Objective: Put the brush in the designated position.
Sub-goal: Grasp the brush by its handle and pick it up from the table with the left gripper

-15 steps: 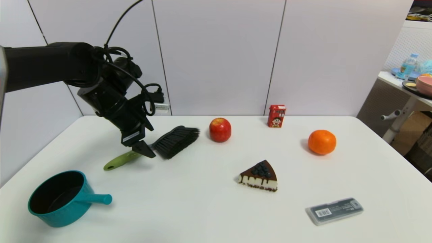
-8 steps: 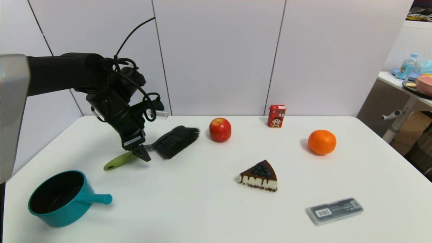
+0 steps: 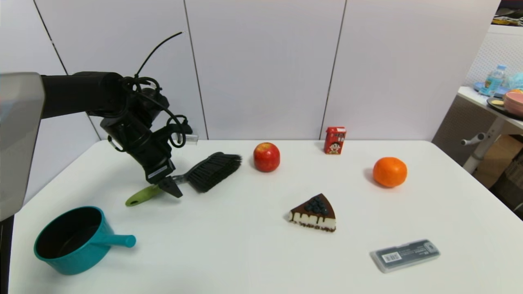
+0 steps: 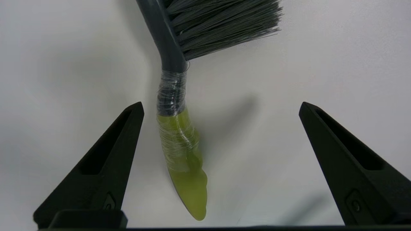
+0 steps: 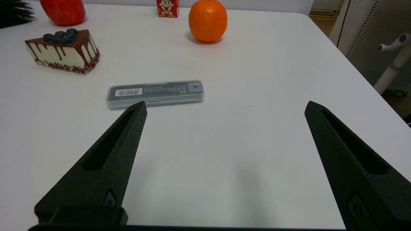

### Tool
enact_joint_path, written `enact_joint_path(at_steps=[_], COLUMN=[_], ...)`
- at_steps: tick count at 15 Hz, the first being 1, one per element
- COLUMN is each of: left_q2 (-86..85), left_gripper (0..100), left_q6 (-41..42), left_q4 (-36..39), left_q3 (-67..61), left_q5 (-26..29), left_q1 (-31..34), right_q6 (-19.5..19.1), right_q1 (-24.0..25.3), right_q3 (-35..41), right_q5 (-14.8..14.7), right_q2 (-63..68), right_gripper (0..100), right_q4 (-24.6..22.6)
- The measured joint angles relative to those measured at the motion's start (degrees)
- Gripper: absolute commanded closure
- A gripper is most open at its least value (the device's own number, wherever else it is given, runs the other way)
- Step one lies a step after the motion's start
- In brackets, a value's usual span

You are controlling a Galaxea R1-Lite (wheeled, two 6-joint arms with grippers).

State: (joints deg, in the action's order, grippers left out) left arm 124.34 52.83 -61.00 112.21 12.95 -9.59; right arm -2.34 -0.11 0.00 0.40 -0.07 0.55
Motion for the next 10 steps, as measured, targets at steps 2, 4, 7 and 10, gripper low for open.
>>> enact_joint_path(at_steps=[2,4,7,10], left_q2=[0.1,0.3,1.4,2.8], left_gripper=[0,0,0,0], left_q6=[0.7,2.8,3.8,3.8], left_q4=[-0.8,-0.6,1.3,4.3], left_q3=[-0.1,-0.1,0.0,0.0], left_q5=[0.1,-0.2,-0.5,-1.9], left_q1=[1.0,1.9,2.4,2.2], right_q6=[0.0,0.0,0.0,0.0], right_q1=[0.0,0.0,0.0,0.0], right_q3=[0.0,0.0,0.0,0.0], right_q5=[0.0,0.0,0.0,0.0], right_q2=[0.0,0.0,0.0,0.0], right_gripper=[0,0,0,0], right_q4=[0.0,0.0,0.0,0.0])
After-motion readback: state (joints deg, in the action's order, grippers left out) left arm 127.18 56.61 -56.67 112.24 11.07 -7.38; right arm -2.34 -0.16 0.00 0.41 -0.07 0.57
